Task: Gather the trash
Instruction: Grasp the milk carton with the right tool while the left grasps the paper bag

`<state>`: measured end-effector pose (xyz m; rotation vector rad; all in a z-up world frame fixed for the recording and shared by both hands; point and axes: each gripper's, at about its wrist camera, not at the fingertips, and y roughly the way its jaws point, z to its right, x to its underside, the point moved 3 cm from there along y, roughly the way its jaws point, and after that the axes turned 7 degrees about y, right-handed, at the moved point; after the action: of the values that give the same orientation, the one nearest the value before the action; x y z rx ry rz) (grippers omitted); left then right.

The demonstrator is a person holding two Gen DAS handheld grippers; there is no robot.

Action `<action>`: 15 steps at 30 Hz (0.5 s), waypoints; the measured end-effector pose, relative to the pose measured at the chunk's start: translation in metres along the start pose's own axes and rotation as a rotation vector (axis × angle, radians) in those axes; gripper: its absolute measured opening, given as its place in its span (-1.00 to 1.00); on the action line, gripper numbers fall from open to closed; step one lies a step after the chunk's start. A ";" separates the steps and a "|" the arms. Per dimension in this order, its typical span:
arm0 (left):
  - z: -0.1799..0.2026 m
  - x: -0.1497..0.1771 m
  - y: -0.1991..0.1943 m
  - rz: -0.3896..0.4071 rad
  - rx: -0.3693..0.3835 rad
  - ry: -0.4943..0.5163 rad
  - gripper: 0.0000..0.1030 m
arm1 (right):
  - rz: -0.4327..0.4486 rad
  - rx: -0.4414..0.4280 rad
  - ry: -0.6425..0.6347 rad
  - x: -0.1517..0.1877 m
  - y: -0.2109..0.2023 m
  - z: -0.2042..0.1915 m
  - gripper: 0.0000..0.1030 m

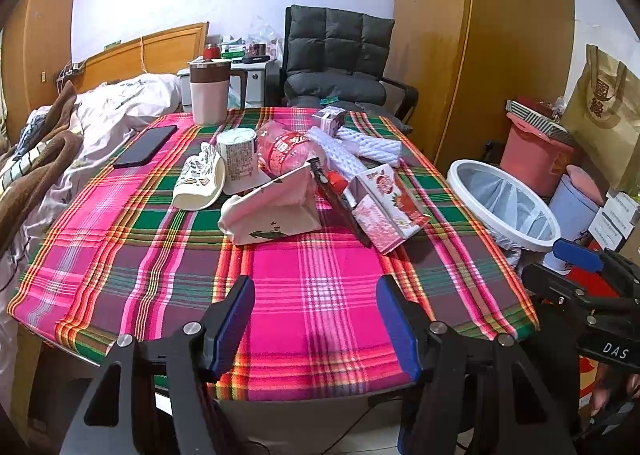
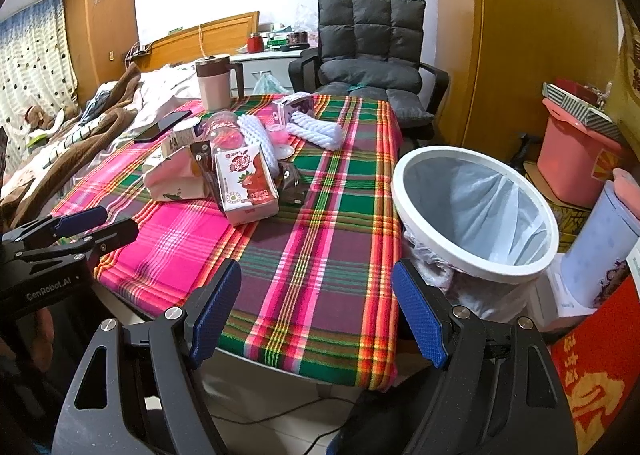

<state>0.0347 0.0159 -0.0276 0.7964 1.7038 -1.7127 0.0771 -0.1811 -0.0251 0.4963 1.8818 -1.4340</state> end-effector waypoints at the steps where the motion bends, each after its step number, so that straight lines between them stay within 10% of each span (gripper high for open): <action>1: -0.002 -0.001 0.002 -0.003 -0.004 -0.001 0.22 | -0.004 -0.009 -0.002 -0.001 0.003 -0.001 0.53; 15: -0.046 -0.017 0.040 -0.026 -0.020 -0.040 0.22 | -0.038 -0.106 -0.051 -0.017 0.042 -0.020 0.53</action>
<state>0.0765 0.0612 -0.0409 0.7292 1.7080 -1.7153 0.1109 -0.1472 -0.0388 0.3715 1.9246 -1.3507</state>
